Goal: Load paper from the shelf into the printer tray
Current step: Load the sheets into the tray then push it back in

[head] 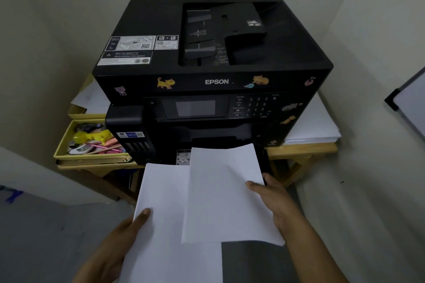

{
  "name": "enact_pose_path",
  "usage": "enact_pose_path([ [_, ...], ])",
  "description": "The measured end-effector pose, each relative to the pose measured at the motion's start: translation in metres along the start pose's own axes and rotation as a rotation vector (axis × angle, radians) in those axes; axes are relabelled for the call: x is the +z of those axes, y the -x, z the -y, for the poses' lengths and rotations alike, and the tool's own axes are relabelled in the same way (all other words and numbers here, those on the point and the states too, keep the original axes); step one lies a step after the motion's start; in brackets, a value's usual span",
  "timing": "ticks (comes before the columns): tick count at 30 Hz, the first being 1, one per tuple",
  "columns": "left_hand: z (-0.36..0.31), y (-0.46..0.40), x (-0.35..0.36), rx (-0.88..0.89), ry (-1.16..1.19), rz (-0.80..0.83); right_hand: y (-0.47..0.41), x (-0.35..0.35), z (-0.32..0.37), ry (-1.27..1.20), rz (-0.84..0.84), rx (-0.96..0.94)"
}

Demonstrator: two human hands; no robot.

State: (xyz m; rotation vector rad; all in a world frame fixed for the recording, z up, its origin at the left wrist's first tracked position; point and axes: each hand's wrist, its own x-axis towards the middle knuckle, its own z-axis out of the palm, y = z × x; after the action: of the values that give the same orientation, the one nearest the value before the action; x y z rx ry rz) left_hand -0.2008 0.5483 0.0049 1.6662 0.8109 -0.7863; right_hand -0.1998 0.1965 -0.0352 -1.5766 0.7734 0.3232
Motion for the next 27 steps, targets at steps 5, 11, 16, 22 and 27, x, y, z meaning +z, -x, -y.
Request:
enact_pose_path([
  [5,-0.004,-0.001,0.004,0.0,0.063,0.066,-0.012,0.004,0.005,0.01,0.033,0.009],
  [11,-0.01,-0.002,0.007,0.024,0.088,0.08,-0.026,0.006,0.018,-0.027,0.069,0.058],
  [16,-0.015,-0.003,0.013,0.052,0.086,0.067,-0.037,0.009,0.021,-0.059,0.095,0.076],
  [22,-0.015,-0.011,0.016,0.059,0.1,0.074,-0.044,0.013,0.021,-0.121,0.116,0.085],
  [27,-0.013,-0.014,0.017,0.051,0.1,0.074,-0.046,0.013,0.015,-0.105,0.136,0.085],
])
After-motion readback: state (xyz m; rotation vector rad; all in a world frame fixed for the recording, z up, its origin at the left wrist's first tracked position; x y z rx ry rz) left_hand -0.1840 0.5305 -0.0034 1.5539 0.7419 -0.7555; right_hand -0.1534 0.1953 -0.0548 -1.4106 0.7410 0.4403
